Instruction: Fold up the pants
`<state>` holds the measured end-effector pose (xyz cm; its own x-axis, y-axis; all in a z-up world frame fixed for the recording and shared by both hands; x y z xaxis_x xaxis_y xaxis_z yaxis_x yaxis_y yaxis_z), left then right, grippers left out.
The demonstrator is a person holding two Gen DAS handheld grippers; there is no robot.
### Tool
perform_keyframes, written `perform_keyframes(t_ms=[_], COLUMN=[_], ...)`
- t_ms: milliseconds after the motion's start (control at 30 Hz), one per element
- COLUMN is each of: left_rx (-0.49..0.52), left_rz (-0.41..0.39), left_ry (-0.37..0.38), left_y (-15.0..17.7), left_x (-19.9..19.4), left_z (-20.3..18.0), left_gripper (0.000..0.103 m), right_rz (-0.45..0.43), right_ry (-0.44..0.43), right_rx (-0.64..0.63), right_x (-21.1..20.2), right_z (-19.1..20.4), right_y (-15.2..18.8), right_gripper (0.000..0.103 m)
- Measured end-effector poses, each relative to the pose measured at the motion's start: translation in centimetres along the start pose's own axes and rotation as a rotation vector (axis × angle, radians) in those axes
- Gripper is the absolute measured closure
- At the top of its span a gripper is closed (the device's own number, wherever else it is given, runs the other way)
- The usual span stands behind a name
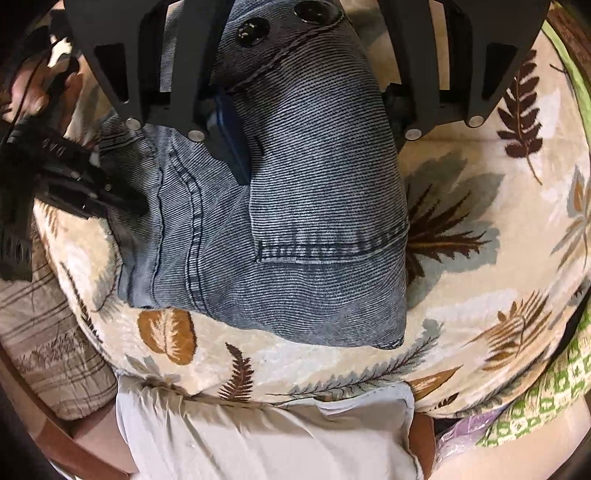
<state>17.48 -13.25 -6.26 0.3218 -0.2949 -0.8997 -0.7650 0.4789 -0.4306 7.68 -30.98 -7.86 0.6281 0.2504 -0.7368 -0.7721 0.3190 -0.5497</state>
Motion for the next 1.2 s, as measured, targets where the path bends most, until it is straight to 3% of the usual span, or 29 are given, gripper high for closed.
perform_keyframes(t_ms=[100, 267, 533, 633, 833, 967, 1200], left_rx=[0.012, -0.007, 0.022, 0.003, -0.004, -0.009, -0.071], left_rz=[-0.010, 0.000, -0.056, -0.064, -0.015, -0.011, -0.060], left_ry=[-0.020, -0.042, -0.193, -0.247, -0.322, -0.324, -0.271], left_y=[0.1, -0.1, 2.1, 3.8, 7.5, 10.3, 14.4], left_x=[0.6, 0.2, -4.6, -6.4, -7.7, -8.0, -8.6], left_z=[0.2, 0.4, 1.2, 2.1, 2.5, 2.3, 1.8], left_gripper=[0.033, 0.028, 0.026, 0.020, 0.020, 0.020, 0.020], right_rz=[-0.002, 0.001, -0.004, 0.012, 0.093, 0.164, 0.164], right_ry=[-0.004, 0.015, 0.086, 0.130, 0.231, 0.261, 0.231], right_rx=[0.035, 0.050, 0.067, 0.105, 0.122, 0.087, 0.076], right_x=[0.6, 0.6, -4.3, -6.4, -9.1, -10.2, -11.3], right_z=[-1.3, -1.1, 0.1, -0.2, 0.2, 1.1, 2.5], right_y=[0.2, 0.1, 1.0, 2.7, 6.6, 9.3, 13.2], right_gripper=[0.053, 0.050, 0.045, 0.032, 0.015, 0.012, 0.012])
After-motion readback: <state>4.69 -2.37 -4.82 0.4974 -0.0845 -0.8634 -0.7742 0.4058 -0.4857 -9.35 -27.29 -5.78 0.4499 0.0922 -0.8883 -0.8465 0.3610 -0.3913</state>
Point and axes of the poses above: each gripper's, at about its wrist camera, not at the fingertips, and x roughly the way its jaws point, z to its left, y to its underside, the point moved 1 cm from there along x, roughly the way its jaws point
